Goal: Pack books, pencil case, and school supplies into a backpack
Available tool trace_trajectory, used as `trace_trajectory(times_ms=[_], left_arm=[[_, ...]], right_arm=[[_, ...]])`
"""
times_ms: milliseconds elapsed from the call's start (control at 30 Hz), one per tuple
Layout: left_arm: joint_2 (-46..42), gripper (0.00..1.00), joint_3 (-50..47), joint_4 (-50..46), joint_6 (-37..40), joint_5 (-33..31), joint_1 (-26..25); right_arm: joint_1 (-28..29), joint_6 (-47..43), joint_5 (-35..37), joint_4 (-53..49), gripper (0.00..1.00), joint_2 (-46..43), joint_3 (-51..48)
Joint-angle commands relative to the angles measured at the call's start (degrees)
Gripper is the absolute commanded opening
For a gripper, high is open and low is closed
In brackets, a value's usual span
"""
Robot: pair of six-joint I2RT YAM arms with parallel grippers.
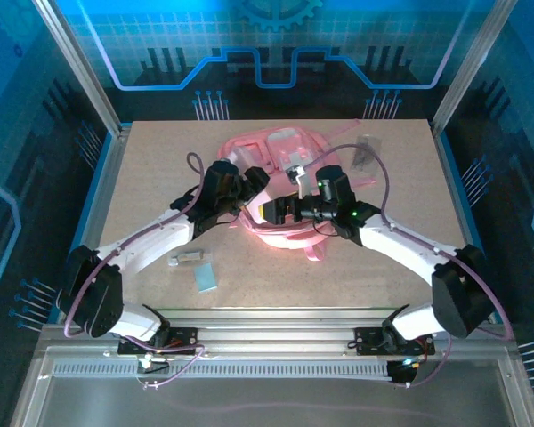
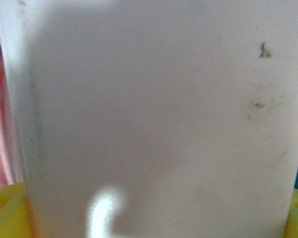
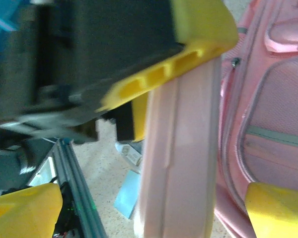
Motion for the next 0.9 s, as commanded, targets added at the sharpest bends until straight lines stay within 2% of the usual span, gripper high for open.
trace_trajectory(times_ms=[0, 133, 267, 367, 433, 467, 500, 633, 700, 867], left_arm=[[-0.70, 0.71, -0.62, 4.86, -4.82, -1.10, -1.46], [-0.98, 0.71, -0.48, 4.55, -5.20, -0.98, -3.76], [-1.44, 0.71, -1.73, 4.18, -5.92, -1.11, -5.24], [-1.64, 0.73, -2.78, 4.70, -6.40, -1.38, -5.51], [-1.50, 0.81, -2.49, 4.48, -5.53, -1.45, -5.60], [-1.34, 0.95, -1.73, 3.57, -4.25, -1.73, -5.53], [-1.29, 0.99, -0.61, 1.93, -2.15, -2.47, -5.55], [-1.80, 0.99, 4.62, -5.67, 9.04, -7.79, -5.15], [-1.61, 0.99, 7.60, -8.87, 17.31, -10.64, -4.77], [3.19, 0.99, 15.05, -15.45, 37.28, -10.07, -5.04]], right_arm=[[0.71, -1.17, 2.30, 4.05, 0.93, 2.17, 0.06], [0.70, -0.93, 3.69, 5.18, 0.82, 3.99, 0.23], [0.63, -0.53, 5.55, 6.08, 0.54, 3.88, -0.84], [0.45, -0.49, 5.82, 6.29, 0.40, 2.92, -1.67], [0.20, -0.40, 5.10, 6.17, 0.36, 2.00, -2.19], [-0.14, -0.33, 4.52, 5.90, 0.33, 1.44, -2.37], [-0.52, -0.23, 3.87, 5.54, 0.31, 0.75, -2.47], [-3.23, 0.78, 2.63, 3.76, 0.28, -3.18, -5.55], [-5.46, 0.89, 2.36, 1.50, 0.28, -5.98, -7.06], [-12.91, 0.63, 4.31, -7.42, 0.27, -13.17, -9.36]])
